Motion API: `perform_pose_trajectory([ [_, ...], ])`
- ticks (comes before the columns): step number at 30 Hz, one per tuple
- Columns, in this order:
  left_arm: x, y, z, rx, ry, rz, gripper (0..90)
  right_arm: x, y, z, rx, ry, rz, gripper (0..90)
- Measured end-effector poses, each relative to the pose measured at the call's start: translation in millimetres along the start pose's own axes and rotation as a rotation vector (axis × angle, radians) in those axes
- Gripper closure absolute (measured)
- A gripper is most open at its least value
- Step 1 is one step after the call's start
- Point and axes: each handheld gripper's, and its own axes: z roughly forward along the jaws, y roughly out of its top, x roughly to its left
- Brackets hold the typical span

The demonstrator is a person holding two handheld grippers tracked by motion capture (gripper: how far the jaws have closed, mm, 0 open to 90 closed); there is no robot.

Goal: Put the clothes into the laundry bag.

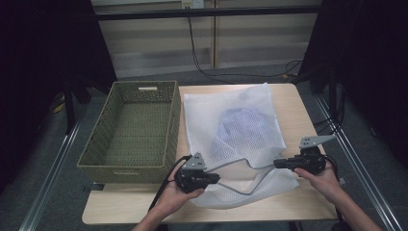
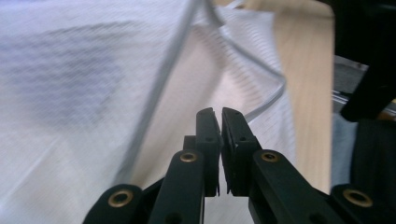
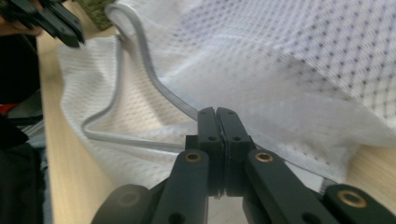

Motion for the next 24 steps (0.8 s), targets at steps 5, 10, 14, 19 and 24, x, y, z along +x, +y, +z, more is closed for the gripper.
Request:
perform_pose_trajectory([
  [5, 12.5, -15.9, -1.7, 0.034, 0.043, -0.025, 87.6, -9.6, -4.9, 11.6, 0.054, -0.027, 0.016, 90.0],
  [10, 12.5, -18.5, 5.1, 0.075, 0.039, -0.01, 86.9, -13.0, -4.5, 21.0, 0.087, -0.048, 0.01, 90.0],
  [14, 10.5, -19.9, 9.6, 0.109, 0.052, -0.001, 86.3, -14.7, -6.2, 27.4, 0.123, -0.064, -0.001, 90.0],
  [19, 9.7, -22.3, 16.6, 0.136, 0.045, -0.002, 84.8, -20.3, -12.1, 29.3, 0.162, -0.108, -0.011, 90.0],
  [24, 10.7, -28.6, 21.8, 0.164, 0.047, -0.019, 84.3, -16.4, -12.0, 27.5, 0.182, -0.135, -0.017, 90.0],
])
